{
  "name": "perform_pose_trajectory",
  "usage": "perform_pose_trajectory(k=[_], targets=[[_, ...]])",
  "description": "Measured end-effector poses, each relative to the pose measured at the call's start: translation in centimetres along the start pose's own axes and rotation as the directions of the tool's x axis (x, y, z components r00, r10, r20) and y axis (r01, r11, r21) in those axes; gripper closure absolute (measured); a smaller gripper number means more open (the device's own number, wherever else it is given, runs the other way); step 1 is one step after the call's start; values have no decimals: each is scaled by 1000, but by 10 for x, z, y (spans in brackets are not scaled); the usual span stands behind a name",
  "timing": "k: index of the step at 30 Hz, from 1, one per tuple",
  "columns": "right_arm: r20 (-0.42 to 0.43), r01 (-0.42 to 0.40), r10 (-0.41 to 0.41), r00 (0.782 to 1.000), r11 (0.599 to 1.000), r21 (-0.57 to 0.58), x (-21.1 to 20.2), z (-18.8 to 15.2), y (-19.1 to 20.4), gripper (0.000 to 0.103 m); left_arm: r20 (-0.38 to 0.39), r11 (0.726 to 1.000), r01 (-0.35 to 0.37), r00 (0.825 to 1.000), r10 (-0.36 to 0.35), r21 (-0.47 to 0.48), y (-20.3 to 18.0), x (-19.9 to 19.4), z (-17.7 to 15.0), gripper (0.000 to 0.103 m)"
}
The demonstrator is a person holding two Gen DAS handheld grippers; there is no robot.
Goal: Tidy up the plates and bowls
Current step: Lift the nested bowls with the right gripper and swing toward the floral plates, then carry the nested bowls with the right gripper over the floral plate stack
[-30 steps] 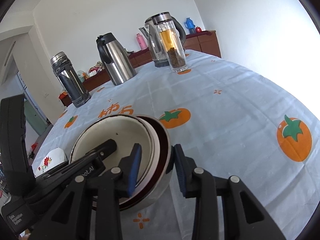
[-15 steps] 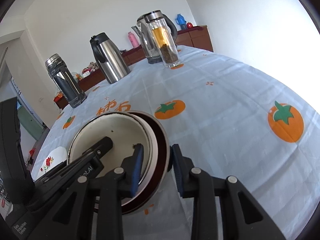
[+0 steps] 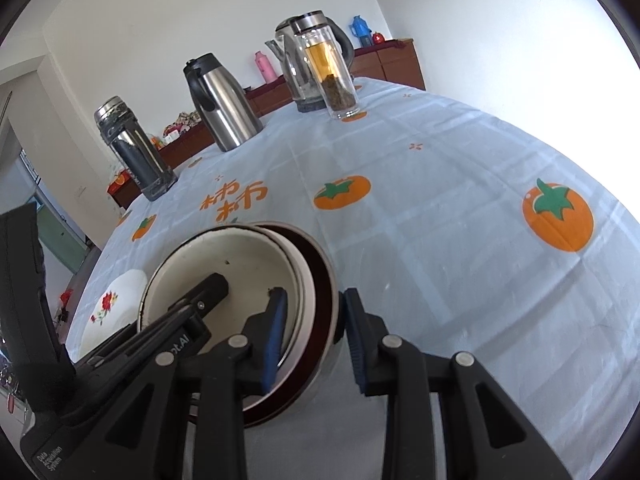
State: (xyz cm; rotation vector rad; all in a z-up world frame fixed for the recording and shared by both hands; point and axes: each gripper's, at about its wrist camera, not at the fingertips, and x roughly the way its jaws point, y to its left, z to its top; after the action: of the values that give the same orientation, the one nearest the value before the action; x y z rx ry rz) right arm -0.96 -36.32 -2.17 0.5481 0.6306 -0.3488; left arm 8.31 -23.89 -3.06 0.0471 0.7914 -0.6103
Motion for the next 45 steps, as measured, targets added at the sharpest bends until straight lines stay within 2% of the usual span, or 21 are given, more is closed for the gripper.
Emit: perform_pose_trajectory(k=[45], targets=[[-49,3,-7,999,997,-83,-54,-52,42,74,13,1000,-19,1000,19,11,28,-75,-43,70]])
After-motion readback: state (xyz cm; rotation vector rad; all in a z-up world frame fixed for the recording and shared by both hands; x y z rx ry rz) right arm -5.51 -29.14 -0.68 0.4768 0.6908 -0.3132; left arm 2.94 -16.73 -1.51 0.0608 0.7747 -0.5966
